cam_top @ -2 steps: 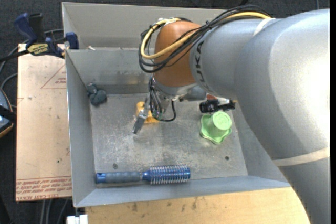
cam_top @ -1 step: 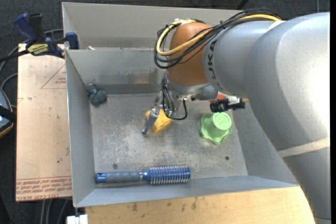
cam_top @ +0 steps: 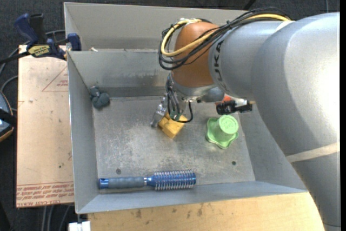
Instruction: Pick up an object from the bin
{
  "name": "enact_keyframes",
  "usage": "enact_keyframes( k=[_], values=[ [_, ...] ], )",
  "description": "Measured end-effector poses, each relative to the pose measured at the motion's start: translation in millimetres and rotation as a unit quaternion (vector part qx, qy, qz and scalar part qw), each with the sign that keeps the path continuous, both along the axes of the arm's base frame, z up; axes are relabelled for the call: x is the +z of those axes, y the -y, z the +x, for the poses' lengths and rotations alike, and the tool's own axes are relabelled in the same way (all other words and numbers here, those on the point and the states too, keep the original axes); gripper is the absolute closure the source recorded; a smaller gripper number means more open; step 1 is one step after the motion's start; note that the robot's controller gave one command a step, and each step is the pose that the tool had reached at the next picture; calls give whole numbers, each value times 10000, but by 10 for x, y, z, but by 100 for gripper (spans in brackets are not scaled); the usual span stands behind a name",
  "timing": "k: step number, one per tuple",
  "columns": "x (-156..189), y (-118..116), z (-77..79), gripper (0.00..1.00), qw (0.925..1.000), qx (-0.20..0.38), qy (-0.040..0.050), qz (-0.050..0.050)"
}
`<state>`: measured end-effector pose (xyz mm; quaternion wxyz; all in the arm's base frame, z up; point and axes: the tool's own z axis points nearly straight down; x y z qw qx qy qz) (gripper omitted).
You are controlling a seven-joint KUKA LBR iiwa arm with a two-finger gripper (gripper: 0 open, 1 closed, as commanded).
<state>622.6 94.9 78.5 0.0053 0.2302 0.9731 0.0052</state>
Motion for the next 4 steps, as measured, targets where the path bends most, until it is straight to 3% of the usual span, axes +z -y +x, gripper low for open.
enact_keyframes(
  k=[1, 2, 3, 4],
  values=[
    [-16, 20, 4, 0, 10000, -5, 26, -18],
    [350, 564, -665, 0, 10000, -42, -68, -50],
    [-38, 334, -551, 0, 9980, -637, -51, -37],
    [-26, 331, -541, 100, 9979, -649, -28, -27]
  ],
)
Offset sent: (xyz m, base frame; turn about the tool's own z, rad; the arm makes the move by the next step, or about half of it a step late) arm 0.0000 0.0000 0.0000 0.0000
